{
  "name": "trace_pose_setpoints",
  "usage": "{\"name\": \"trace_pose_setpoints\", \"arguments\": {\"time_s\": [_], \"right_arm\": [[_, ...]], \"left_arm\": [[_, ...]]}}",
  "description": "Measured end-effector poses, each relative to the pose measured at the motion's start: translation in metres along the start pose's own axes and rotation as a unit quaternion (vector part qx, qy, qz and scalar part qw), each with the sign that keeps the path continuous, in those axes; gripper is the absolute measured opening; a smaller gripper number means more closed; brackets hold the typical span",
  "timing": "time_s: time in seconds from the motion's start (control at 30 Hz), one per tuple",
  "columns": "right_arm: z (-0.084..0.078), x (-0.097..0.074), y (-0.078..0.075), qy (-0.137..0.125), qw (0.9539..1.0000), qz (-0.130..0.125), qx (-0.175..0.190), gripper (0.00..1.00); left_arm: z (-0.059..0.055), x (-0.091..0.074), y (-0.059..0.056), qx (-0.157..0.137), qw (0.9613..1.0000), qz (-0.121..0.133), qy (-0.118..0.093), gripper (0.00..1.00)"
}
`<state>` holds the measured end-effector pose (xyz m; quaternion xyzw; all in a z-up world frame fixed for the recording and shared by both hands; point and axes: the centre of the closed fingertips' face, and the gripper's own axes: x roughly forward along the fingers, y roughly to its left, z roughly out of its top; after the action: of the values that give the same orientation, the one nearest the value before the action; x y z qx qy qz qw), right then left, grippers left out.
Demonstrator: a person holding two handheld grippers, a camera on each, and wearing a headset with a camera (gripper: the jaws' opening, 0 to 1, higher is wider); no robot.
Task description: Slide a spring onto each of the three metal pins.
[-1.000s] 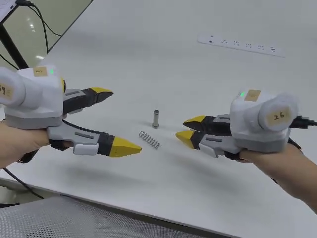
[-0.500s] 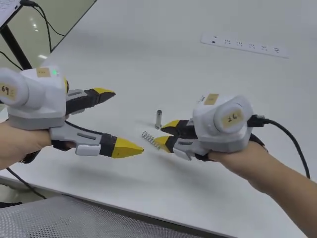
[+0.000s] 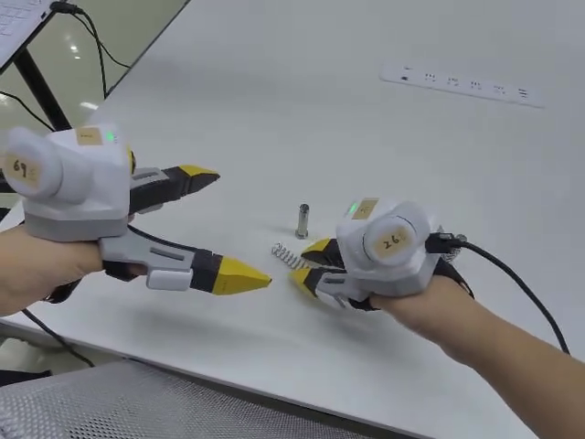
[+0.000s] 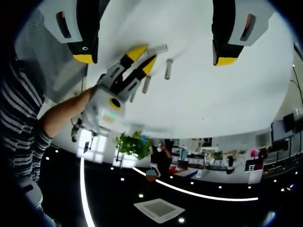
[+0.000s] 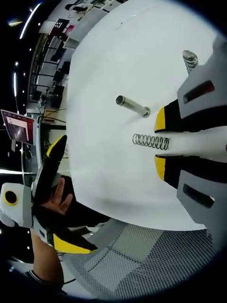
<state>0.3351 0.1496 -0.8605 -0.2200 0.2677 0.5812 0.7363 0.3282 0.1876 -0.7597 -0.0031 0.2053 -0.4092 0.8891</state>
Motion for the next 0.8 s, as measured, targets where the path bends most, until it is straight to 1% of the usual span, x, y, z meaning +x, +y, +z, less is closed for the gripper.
{"name": "trace_pose_setpoints", "arguments": {"time_s": [0.07, 0.1, 0.17, 0.27, 0.4, 0.57, 0.7, 0.8], "right_arm": [[-0.002, 0.001, 0.000, 0.001, 1.0000, -0.002, -0.006, 0.12], [0.000, 0.000, -0.002, -0.005, 0.9999, -0.005, -0.008, 0.09], [-0.001, 0.000, -0.001, -0.002, 0.9999, -0.004, -0.010, 0.08], [0.000, -0.001, -0.001, -0.001, 0.9998, -0.001, -0.020, 0.08], [0.002, -0.008, 0.002, -0.005, 0.9996, 0.006, -0.027, 0.08], [0.002, -0.021, 0.003, -0.006, 0.9994, 0.011, -0.033, 0.08], [0.002, -0.035, 0.000, -0.009, 0.9991, 0.011, -0.041, 0.08], [0.001, -0.047, 0.000, -0.011, 0.9988, 0.013, -0.045, 0.08]], "left_arm": [[0.000, 0.000, 0.000, 0.001, 1.0000, 0.001, 0.001, 0.98], [0.000, -0.001, 0.000, 0.001, 1.0000, 0.001, 0.001, 0.98], [0.000, -0.001, 0.000, 0.000, 1.0000, 0.000, 0.000, 0.98], [-0.001, -0.001, 0.000, 0.000, 1.0000, 0.001, 0.002, 0.98], [-0.002, 0.000, -0.002, -0.002, 1.0000, 0.000, 0.001, 0.98], [-0.003, 0.004, -0.006, -0.001, 1.0000, -0.006, 0.004, 0.97], [-0.003, 0.007, -0.011, 0.000, 0.9999, -0.015, 0.008, 0.96], [-0.001, 0.009, -0.016, 0.001, 0.9997, -0.022, 0.007, 0.95]]}}
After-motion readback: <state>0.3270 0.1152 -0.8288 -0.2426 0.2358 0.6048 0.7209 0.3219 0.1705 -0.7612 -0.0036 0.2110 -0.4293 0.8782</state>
